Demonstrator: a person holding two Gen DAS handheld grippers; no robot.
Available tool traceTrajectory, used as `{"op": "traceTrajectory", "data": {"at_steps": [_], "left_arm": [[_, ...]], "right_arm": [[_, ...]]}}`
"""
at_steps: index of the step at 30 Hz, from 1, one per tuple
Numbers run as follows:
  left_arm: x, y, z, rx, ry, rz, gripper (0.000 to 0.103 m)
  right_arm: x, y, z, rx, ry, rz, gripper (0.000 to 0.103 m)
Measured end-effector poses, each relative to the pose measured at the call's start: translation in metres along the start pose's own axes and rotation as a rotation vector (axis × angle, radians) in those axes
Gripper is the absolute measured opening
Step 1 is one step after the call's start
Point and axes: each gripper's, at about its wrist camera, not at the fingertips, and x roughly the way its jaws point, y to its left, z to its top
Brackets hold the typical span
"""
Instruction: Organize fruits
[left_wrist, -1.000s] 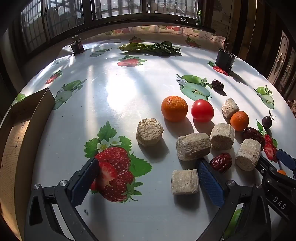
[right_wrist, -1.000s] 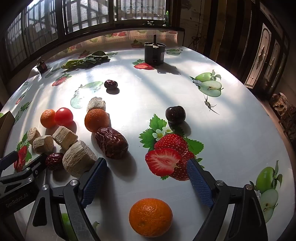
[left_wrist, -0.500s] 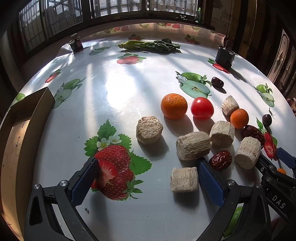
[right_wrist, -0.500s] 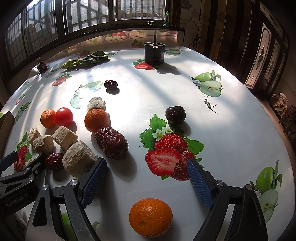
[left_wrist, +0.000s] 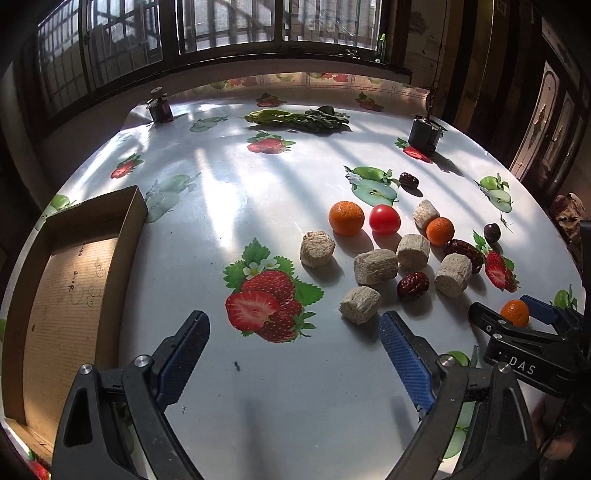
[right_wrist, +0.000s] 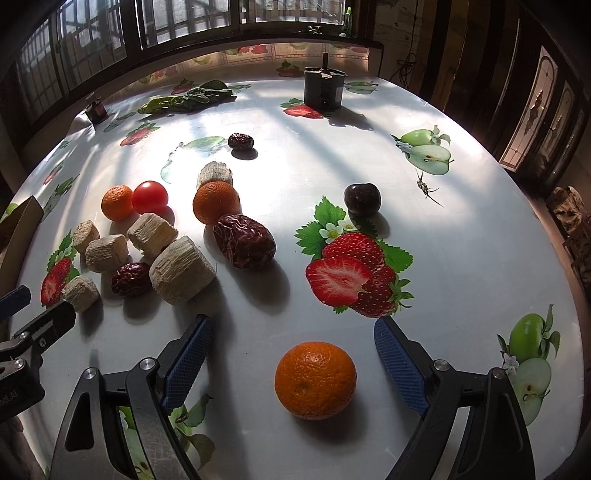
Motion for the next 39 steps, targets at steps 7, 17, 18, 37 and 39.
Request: {"op": "traceTrajectory", "data": {"at_steps": [7,17,18,37,39], "left_arm": [[-0.054,0.038,0.005,-0.014,-0.101,0.037,0.096],[-0.065,0.047,-0.015,-0.024,-0.100,-0.063,0.071],[-0.062,0.049,-0.016,-0.042,-0.079,-0.088,0.068],[-0.057,0.043,-0.021,-0.039,-0.068,-0.101,0.068],[-0.055,0.038,-0.021,-0.023,-0.063,-0.078,0.068]], "right_arm": [[-0.064,-0.008,-0.017,0.120,-0.181,0.036,0.092],[-0.140,0.001,-0.040,0.122,-0.542,0.007,0.092],[-0.141,0.002,-0.039,0.114,-0.539,0.016,0.092],[-0.120,-0.045,-0.042,0.247,-0.391,0.013,0.091],[-0.117,-0.044,-0.042,0.239,-0.380,0.009,0.091]]}}
